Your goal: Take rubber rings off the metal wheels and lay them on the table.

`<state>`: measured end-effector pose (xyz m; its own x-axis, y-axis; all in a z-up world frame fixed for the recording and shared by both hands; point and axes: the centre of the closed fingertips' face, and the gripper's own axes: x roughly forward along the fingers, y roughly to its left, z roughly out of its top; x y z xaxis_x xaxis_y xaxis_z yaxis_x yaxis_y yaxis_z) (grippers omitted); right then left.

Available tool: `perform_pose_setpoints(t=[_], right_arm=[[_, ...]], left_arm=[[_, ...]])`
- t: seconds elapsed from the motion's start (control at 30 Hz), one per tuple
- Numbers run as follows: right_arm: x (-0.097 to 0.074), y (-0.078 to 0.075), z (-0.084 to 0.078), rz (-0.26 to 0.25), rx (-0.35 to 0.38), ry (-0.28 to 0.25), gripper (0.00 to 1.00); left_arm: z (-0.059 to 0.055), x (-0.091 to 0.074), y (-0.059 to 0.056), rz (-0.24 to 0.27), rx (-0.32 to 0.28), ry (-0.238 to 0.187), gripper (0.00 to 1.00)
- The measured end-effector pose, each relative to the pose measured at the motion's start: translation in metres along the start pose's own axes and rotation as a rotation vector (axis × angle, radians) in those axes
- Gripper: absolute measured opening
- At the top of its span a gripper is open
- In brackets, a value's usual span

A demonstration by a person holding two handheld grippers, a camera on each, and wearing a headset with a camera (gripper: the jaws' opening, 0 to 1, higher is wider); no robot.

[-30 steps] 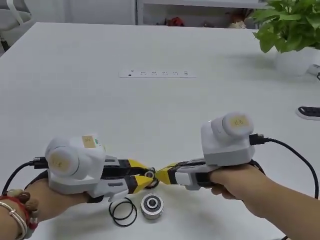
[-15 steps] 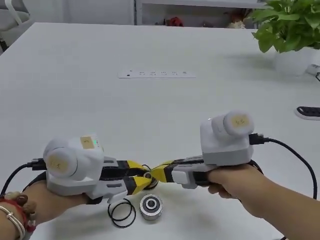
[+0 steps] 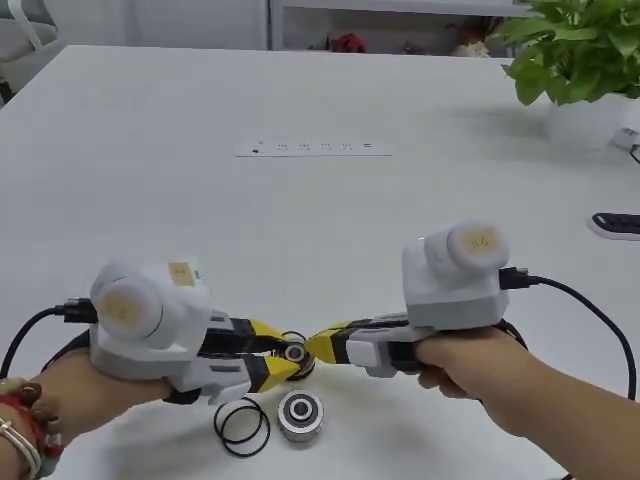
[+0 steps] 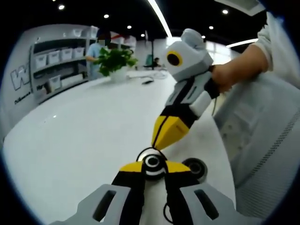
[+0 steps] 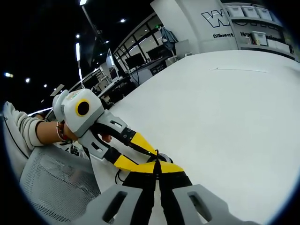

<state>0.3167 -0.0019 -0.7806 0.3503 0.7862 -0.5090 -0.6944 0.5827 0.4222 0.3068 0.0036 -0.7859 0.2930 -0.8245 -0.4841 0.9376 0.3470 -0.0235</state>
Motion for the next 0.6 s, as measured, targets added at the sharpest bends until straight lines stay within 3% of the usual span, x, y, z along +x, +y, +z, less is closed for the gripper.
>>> perform_pose_setpoints(t=[0.23,0.6], right_arm=[[-0.005,-0.004,0.01,-0.011,0.032,-0.042,0.0],[-0.009,0.006,0.023,0.021,0.077,-0.095,0.0]], left_arm=[[0.022,-0.013,0.006,0.02,0.011,-0.044,0.34],[0.063,-0.042,0.019,0.106,0.047,-0.111,0.51]])
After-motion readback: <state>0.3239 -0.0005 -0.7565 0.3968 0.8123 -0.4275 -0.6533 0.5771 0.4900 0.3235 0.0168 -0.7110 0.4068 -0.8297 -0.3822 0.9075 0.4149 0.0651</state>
